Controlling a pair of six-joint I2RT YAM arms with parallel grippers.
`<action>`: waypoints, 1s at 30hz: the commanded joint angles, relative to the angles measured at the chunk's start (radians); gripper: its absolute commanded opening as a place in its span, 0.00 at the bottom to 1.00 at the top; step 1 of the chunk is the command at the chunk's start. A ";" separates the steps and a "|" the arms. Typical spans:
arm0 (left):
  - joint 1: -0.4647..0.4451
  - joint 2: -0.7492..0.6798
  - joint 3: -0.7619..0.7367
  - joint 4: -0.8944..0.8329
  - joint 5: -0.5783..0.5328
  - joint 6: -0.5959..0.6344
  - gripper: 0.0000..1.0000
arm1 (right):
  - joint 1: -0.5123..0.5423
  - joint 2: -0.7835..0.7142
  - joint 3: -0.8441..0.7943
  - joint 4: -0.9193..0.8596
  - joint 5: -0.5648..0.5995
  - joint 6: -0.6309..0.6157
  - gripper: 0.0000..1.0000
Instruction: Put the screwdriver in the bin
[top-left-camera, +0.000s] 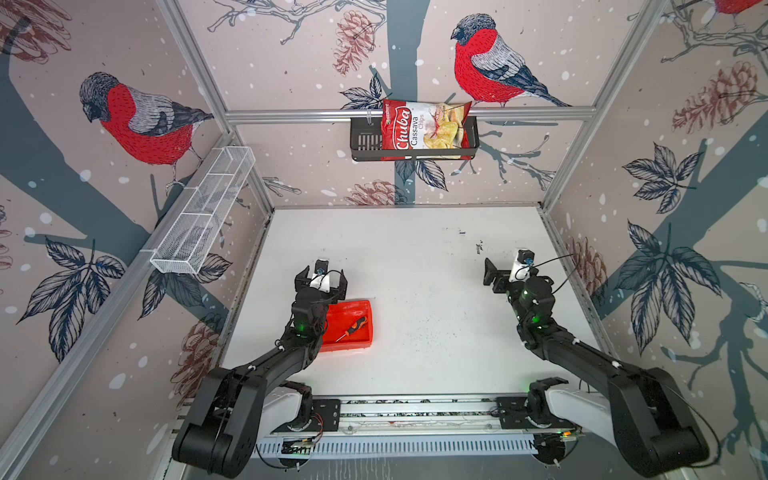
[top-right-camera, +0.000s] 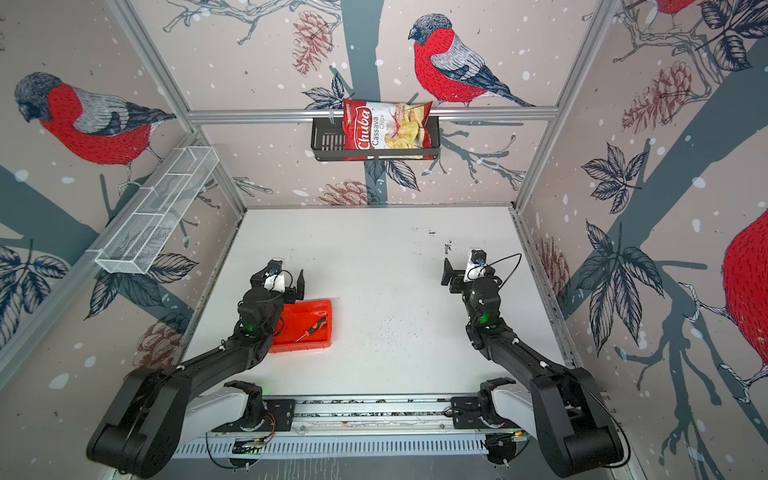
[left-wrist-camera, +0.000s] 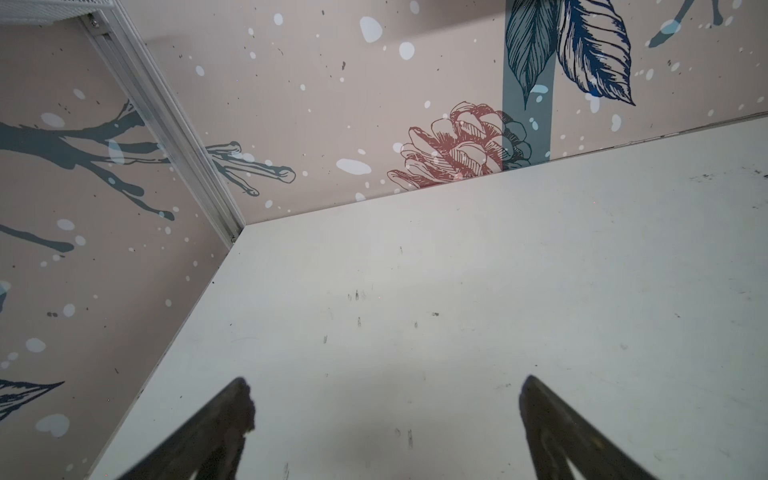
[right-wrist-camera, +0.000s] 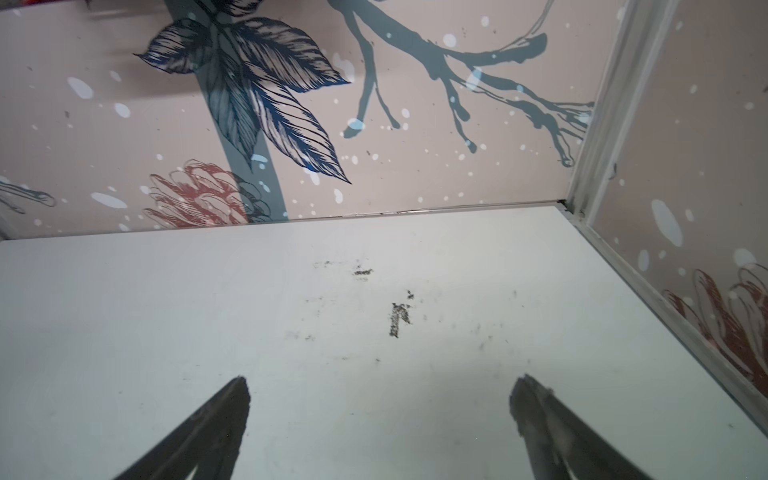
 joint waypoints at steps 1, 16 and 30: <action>0.006 0.044 -0.015 0.205 -0.066 0.014 0.99 | -0.036 0.029 -0.029 0.141 0.059 -0.033 1.00; 0.045 0.304 -0.037 0.455 -0.128 -0.041 0.99 | -0.212 0.273 -0.074 0.379 0.010 0.006 1.00; 0.181 0.385 0.016 0.407 0.045 -0.154 0.99 | -0.237 0.364 -0.046 0.399 -0.037 0.015 1.00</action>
